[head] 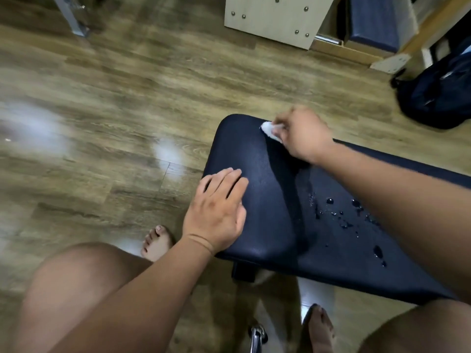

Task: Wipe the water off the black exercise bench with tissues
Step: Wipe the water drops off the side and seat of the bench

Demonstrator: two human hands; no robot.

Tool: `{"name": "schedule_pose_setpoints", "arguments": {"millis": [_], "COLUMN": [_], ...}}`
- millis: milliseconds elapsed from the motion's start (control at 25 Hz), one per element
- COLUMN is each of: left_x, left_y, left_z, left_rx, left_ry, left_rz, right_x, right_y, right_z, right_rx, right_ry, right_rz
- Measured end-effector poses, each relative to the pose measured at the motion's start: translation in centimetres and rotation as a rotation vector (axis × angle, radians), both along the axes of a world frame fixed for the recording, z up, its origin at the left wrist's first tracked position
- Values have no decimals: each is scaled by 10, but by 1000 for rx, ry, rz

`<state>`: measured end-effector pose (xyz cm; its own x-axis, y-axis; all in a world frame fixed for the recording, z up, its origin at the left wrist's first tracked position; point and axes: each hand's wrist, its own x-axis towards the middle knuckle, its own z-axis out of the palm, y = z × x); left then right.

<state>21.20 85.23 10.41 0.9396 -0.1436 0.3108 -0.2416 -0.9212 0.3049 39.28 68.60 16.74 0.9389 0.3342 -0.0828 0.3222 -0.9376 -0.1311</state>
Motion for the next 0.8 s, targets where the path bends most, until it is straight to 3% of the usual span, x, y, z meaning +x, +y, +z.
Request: {"name": "schedule_pose_setpoints", "arguments": {"millis": [240, 360, 480, 560, 720, 800], "left_x": [-1, 0, -1, 1, -2, -1], "left_y": [1, 1, 0, 1, -1, -1], "left_z": [4, 3, 3, 2, 3, 4], "left_rx": [-18, -34, -38, -42, -43, -55], "left_ry": [29, -3, -20, -20, -16, -19], "left_rz": [17, 18, 29, 35, 33, 30], "right_x": [61, 62, 69, 70, 63, 58], "right_y": [80, 62, 16, 16, 75, 84], "right_z": [-10, 6, 23, 23, -2, -6], "right_rx": [152, 151, -11, -72, 98, 88], "right_ry": [339, 388, 445, 441, 358, 344], "right_rz": [83, 160, 159, 127, 130, 186]}}
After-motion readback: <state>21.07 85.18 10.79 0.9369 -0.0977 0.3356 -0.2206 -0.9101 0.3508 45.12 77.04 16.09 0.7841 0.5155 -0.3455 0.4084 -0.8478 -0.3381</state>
